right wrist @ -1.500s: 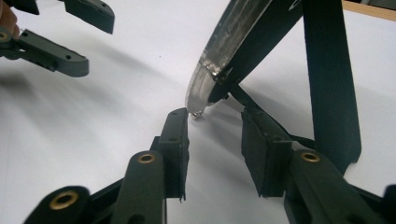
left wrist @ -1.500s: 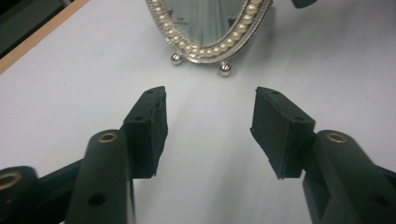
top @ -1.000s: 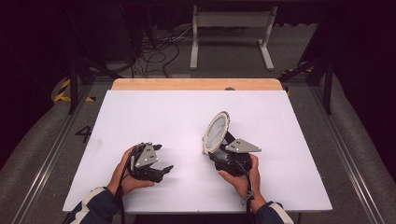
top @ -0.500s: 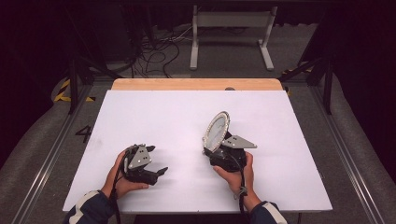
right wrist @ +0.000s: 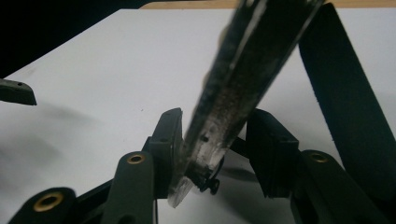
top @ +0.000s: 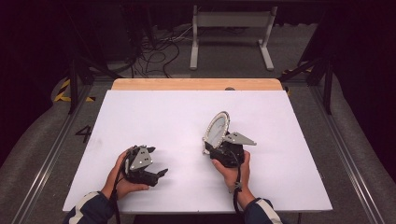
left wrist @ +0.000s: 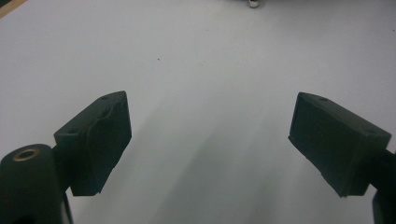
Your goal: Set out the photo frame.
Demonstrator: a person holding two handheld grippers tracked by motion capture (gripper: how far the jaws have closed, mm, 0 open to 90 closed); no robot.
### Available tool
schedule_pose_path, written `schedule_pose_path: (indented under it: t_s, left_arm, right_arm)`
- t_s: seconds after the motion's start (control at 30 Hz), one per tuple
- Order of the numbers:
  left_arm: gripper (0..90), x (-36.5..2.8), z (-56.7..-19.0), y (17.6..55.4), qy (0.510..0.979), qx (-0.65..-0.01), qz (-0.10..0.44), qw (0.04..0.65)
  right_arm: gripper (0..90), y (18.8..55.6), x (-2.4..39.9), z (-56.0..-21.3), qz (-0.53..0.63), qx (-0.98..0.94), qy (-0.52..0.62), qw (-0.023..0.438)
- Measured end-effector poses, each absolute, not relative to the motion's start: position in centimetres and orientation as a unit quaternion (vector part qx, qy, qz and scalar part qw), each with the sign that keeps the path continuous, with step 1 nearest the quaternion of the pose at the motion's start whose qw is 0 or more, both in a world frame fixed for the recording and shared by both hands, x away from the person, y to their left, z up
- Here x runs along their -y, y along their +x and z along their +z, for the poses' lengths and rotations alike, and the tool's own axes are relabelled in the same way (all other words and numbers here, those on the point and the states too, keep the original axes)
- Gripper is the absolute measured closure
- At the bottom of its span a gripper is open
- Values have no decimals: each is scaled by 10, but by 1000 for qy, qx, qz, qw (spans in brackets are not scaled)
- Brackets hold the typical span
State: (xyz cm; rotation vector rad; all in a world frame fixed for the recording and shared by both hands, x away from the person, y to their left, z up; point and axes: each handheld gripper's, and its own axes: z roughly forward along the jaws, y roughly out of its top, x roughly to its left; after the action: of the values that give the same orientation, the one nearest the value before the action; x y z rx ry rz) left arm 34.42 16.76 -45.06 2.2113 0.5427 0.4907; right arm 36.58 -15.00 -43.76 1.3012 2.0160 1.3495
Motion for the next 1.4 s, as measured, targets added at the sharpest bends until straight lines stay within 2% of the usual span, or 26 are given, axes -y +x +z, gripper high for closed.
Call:
schedule_pose_path:
  t_s: [0.07, 0.13, 0.73, 0.9, 0.97, 1.1, 1.4]
  left_arm:
    - [133, -168, -451, 344, 872, -216, 192, 395]
    - [133, -169, -451, 343, 872, -216, 193, 395]
    - [133, -169, -451, 341, 875, -214, 191, 391]
    - [132, -169, -451, 341, 874, -212, 191, 393]
    - [133, -169, -451, 341, 874, -213, 191, 392]
    - [132, -168, -452, 341, 875, -212, 190, 392]
    - [132, -164, -454, 340, 880, -206, 188, 384]
  right_arm:
    - [580, 366, 150, -438, 481, -719, 464, 192]
    - [623, 368, 155, -438, 484, -722, 463, 176]
    - [667, 374, 168, -432, 474, -746, 447, 140]
    - [658, 374, 167, -433, 476, -744, 447, 141]
    - [615, 374, 167, -433, 475, -743, 450, 144]
    - [592, 375, 165, -437, 483, -734, 454, 150]
    - [638, 375, 157, -448, 500, -708, 473, 159]
